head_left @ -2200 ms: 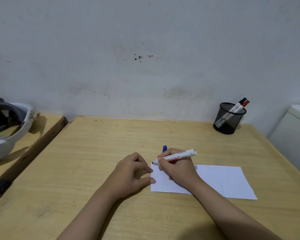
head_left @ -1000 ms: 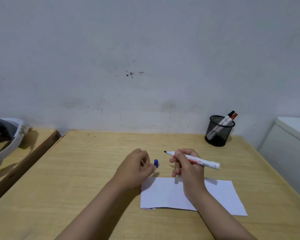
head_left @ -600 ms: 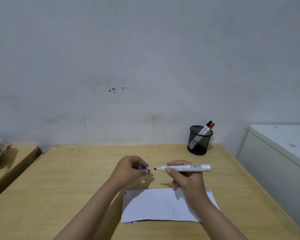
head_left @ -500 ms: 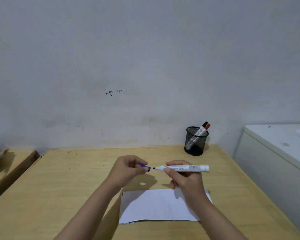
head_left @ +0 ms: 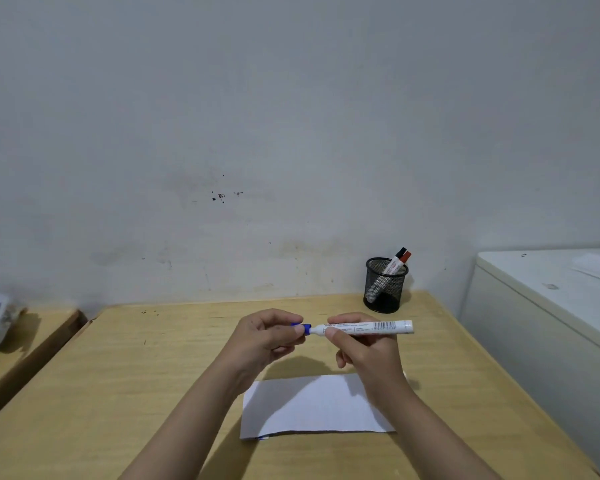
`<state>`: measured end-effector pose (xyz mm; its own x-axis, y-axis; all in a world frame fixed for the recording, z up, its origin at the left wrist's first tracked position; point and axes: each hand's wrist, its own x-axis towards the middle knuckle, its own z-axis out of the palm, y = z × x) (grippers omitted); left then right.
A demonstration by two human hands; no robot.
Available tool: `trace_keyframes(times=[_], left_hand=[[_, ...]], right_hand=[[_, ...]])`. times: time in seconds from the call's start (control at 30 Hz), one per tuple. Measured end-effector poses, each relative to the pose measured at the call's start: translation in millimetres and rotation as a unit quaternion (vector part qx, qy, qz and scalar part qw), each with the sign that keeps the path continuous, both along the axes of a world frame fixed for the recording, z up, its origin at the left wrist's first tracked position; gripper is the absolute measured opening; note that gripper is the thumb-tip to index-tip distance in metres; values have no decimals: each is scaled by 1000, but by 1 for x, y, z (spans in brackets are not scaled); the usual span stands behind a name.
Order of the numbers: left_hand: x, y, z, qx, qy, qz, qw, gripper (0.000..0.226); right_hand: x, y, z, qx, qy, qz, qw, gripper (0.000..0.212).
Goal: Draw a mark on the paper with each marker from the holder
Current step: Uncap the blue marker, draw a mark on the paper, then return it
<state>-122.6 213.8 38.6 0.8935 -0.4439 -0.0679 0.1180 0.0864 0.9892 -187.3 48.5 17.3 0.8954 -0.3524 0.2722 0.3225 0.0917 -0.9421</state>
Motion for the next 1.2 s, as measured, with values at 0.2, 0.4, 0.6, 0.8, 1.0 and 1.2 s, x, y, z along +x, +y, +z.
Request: trace_keyframes(times=[0.2, 0.4, 0.6, 0.8, 1.0, 1.2], left_hand=[[-12, 3, 8, -35, -8, -15, 999, 11], [-22, 2, 16, -68, -38, 26, 997, 21], [-25, -2, 7, 2, -143, 138, 980, 7], [-13, -18, 20, 90, -263, 207, 938, 8], [-8, -66, 39, 121, -325, 150, 926, 12], [20, -110, 42, 84, -328, 119, 933, 27]], right_hand=[[-6, 2, 13, -13, -16, 58, 998, 10], [-9, 8, 15, 73, -14, 103, 992, 20], [3, 6, 21, 161, 163, 173, 958, 20], [9, -25, 43, -203, 116, -4, 972, 17], [18, -53, 51, -393, -5, -24, 919, 10], [33, -112, 60, -297, -39, -153, 942, 20]])
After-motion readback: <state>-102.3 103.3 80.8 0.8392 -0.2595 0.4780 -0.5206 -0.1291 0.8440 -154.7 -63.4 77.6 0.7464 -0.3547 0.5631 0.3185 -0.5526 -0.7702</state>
